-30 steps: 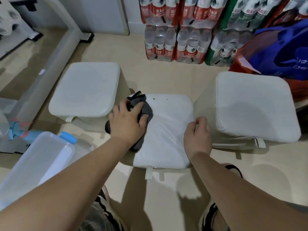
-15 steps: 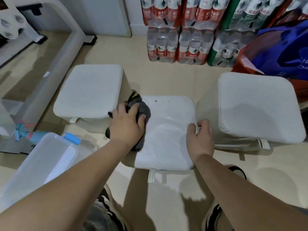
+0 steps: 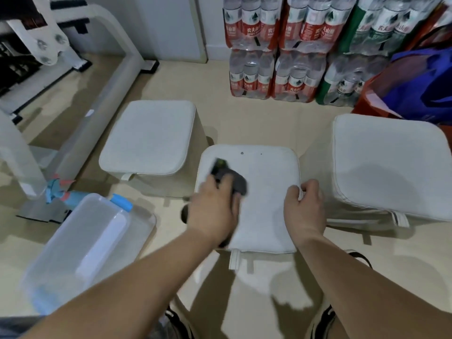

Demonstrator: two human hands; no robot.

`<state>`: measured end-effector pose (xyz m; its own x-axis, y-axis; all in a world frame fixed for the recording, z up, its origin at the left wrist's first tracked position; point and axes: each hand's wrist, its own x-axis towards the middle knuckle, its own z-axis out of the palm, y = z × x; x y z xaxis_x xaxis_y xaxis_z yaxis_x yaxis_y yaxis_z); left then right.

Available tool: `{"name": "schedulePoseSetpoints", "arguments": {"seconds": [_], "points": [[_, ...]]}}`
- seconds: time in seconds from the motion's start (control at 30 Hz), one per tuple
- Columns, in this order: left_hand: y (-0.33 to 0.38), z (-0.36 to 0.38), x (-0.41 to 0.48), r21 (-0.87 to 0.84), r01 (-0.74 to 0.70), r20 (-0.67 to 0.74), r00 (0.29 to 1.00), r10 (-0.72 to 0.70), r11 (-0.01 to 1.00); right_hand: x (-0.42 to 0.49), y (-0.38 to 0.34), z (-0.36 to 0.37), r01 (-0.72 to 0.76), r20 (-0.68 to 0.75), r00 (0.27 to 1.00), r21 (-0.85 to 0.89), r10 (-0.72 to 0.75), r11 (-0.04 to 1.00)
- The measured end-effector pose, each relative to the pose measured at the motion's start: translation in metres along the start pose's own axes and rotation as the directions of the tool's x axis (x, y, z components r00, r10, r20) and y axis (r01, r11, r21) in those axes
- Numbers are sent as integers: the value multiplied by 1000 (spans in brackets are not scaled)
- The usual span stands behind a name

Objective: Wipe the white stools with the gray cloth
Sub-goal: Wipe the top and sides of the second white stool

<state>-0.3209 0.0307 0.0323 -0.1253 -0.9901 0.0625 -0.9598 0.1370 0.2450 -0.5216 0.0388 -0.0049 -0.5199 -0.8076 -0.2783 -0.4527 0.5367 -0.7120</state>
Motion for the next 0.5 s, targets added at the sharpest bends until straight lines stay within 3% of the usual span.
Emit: {"name": "schedulePoseSetpoints", "arguments": {"seconds": [0.03, 0.1, 0.17, 0.2, 0.23, 0.33, 0.4, 0.43, 0.5], "points": [[18, 5, -16, -41, -181, 28, 983, 182, 983, 0, 1, 0, -5, -4, 1000, 7, 5, 1000], [22, 9, -19, -106, -525, 112, 838, 534, 845, 3, 2, 0, -16, -7, 1000, 38, 16, 999], [5, 8, 19, -54, -695, 119, 709, 695, 717, 5, 5, 3, -15, -6, 1000, 73, 16, 997], [-2, 10, 41, 21, -701, 103, 710, 696, 713, 5, 7, 4, -10, -7, 1000, 99, 11, 995], [-4, 10, 62, 90, -647, 76, 763, 642, 757, 5, 8, 5, -7, -12, 1000, 126, 9, 992], [34, 21, 109, 115, -200, -50, 977, 207, 973, 8, 13, 4, -24, -13, 1000, 194, 27, 981], [78, 32, 121, 9, -10, -37, 999, 11, 1000, 10, 14, 1, -52, -13, 998, 246, 57, 968], [95, 39, 120, -7, -34, -31, 999, 33, 999, 10, 13, 0, -68, -16, 997, 266, 75, 962], [115, 50, 106, 0, -216, -50, 975, 215, 976, 8, 10, -5, -141, -7, 988, 320, 151, 937]]}}
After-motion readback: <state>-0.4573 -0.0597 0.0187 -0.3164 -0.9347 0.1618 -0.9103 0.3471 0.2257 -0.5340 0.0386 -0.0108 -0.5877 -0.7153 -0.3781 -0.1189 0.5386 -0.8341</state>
